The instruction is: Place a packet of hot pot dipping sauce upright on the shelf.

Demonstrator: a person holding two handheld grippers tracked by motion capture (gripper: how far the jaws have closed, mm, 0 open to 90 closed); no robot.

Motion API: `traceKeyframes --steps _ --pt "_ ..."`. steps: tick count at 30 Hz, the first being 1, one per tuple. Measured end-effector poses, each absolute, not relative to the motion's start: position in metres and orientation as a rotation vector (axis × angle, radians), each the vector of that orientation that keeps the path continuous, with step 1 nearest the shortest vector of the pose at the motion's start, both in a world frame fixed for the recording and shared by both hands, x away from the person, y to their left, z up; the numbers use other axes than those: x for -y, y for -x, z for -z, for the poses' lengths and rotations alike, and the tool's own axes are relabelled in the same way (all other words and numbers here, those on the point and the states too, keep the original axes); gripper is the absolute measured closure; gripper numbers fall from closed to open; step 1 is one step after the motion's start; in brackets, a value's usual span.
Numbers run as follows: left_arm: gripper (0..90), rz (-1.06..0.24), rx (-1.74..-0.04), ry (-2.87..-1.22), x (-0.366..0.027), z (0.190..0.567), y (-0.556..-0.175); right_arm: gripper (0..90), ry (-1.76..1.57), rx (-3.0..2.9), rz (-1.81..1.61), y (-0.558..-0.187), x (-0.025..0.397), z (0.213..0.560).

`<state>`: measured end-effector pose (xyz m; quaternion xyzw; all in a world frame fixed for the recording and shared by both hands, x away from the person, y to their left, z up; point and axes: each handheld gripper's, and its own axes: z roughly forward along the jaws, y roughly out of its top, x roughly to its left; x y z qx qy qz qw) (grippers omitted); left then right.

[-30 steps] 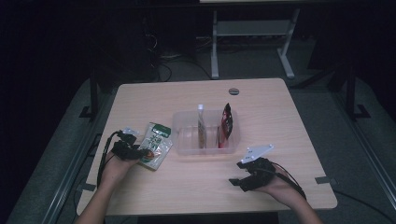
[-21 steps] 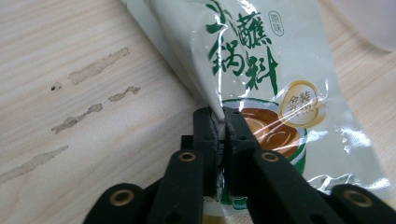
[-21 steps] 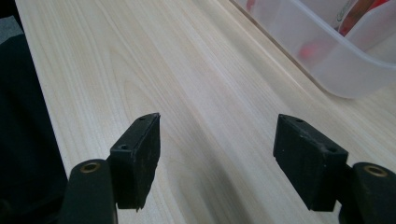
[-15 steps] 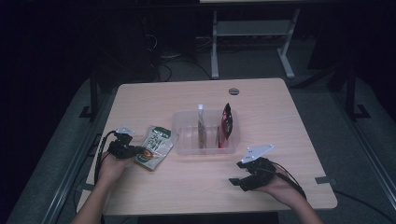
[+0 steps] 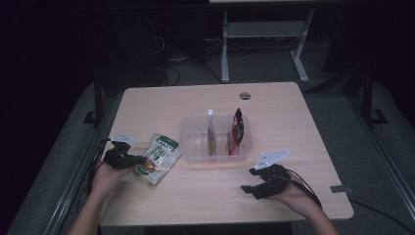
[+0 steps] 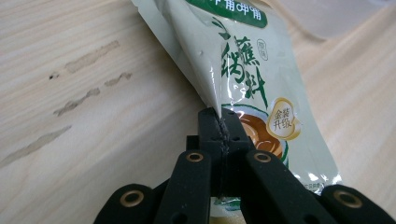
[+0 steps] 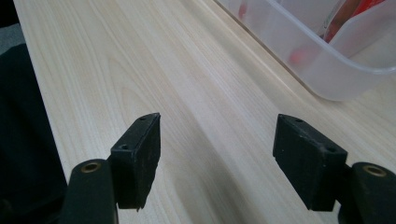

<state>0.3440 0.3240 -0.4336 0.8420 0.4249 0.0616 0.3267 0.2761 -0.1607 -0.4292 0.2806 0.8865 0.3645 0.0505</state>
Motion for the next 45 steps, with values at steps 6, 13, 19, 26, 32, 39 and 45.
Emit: traceKeyframes --steps 6,13,19,26,32,39,45 --pt "90.0 -0.156 -1.074 -2.222 -0.334 0.429 -0.326 35.0 -0.915 -2.702 -1.133 -0.278 0.163 0.429" --pt "90.0 -0.126 -1.032 -2.238 -0.344 0.427 -0.300 40.9 -0.978 -2.713 -1.188 -0.281 0.164 0.428" --pt "90.0 -0.108 -0.974 -2.222 -0.339 0.421 -0.281 47.4 -1.012 -2.739 -1.243 -0.285 0.163 0.427" --pt "90.0 -0.062 -0.886 -2.227 -0.323 0.417 -0.261 53.4 -1.024 -2.800 -1.305 -0.292 0.166 0.426" --pt "90.0 -0.023 -0.768 -2.231 -0.296 0.412 -0.255 47.2 -1.028 -2.821 -1.339 -0.295 0.165 0.428" --pt "90.0 0.009 -0.621 -2.236 -0.258 0.406 -0.253 47.0 -1.026 -2.880 -1.409 -0.300 0.166 0.428" --pt "90.0 0.031 -0.509 -2.246 -0.231 0.406 -0.256 50.5 -0.984 -2.904 -1.479 -0.303 0.163 0.427"
